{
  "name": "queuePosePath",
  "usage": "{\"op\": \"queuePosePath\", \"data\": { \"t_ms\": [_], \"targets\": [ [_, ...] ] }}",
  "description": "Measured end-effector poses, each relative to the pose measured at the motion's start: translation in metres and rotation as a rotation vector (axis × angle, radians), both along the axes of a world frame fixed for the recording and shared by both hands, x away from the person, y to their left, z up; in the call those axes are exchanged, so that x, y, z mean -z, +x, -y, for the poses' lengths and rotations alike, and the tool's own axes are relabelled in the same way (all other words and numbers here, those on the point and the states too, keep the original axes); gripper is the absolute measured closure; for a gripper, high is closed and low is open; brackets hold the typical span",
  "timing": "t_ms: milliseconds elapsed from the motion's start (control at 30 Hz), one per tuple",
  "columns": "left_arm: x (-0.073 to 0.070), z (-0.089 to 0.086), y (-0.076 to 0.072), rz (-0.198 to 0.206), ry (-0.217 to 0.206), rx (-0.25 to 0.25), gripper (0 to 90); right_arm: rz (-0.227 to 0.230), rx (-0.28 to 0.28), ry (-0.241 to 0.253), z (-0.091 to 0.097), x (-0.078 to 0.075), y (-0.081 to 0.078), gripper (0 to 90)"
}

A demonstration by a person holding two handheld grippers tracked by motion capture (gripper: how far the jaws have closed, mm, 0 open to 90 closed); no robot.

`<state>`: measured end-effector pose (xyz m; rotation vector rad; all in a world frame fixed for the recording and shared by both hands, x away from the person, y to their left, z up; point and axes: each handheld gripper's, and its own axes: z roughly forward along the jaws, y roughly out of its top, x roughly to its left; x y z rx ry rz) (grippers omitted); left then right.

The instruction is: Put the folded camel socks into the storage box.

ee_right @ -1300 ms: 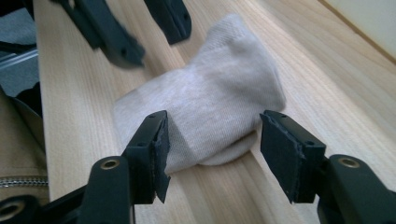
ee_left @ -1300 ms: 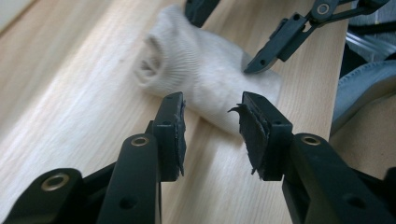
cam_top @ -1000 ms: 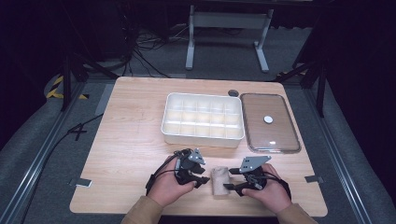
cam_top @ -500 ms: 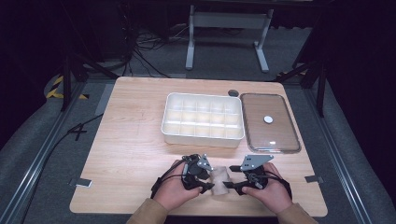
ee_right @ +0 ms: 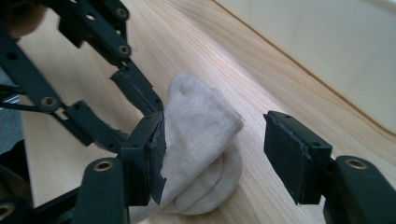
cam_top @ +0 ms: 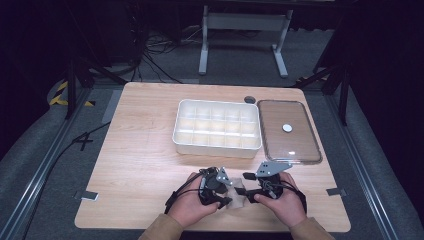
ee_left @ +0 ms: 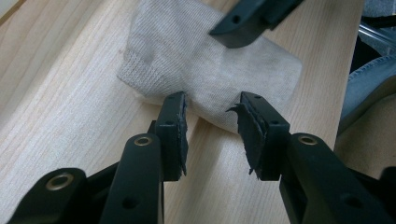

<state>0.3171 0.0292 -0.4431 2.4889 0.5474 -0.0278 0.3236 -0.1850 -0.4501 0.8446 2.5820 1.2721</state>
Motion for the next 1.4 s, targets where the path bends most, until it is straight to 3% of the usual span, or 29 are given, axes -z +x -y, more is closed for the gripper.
{"op": "queuePosePath", "data": {
  "t_ms": [200, 300, 367, 500, 600, 667, 1033, 1200, 1400],
  "targets": [
    [0.001, 0.001, 0.0, -0.005, 0.008, 0.006, 62.7, -0.058, 0.011, -0.047, -0.002, 0.012, 0.005, 38.4],
    [0.001, 0.002, 0.0, -0.008, 0.01, 0.004, 62.7, -0.097, 0.018, -0.04, -0.003, 0.017, 0.006, 38.3],
    [0.002, 0.002, 0.0, -0.005, 0.005, 0.006, 62.7, -0.1, 0.009, -0.046, -0.004, 0.018, 0.007, 38.4],
    [0.004, 0.003, 0.0, -0.009, 0.034, 0.012, 62.6, -0.147, -0.004, -0.055, -0.008, 0.019, 0.011, 40.0],
    [0.003, 0.002, 0.0, -0.018, 0.028, 0.002, 62.7, -0.179, -0.009, -0.047, -0.009, 0.019, 0.012, 43.9],
    [0.003, 0.002, 0.0, -0.017, 0.028, 0.002, 62.7, -0.206, -0.02, -0.033, -0.009, 0.019, 0.013, 52.3],
    [0.003, 0.0, 0.0, -0.017, 0.015, 0.003, 62.5, -0.317, -0.037, 0.053, -0.006, 0.024, 0.017, 67.3],
    [0.002, -0.003, 0.001, -0.013, 0.006, -0.006, 62.1, -0.311, -0.036, 0.063, -0.006, 0.024, 0.015, 74.8],
    [-0.003, -0.009, 0.003, -0.008, -0.004, -0.017, 61.9, -0.303, -0.035, 0.065, -0.005, 0.021, 0.014, 76.9]
  ]
}}
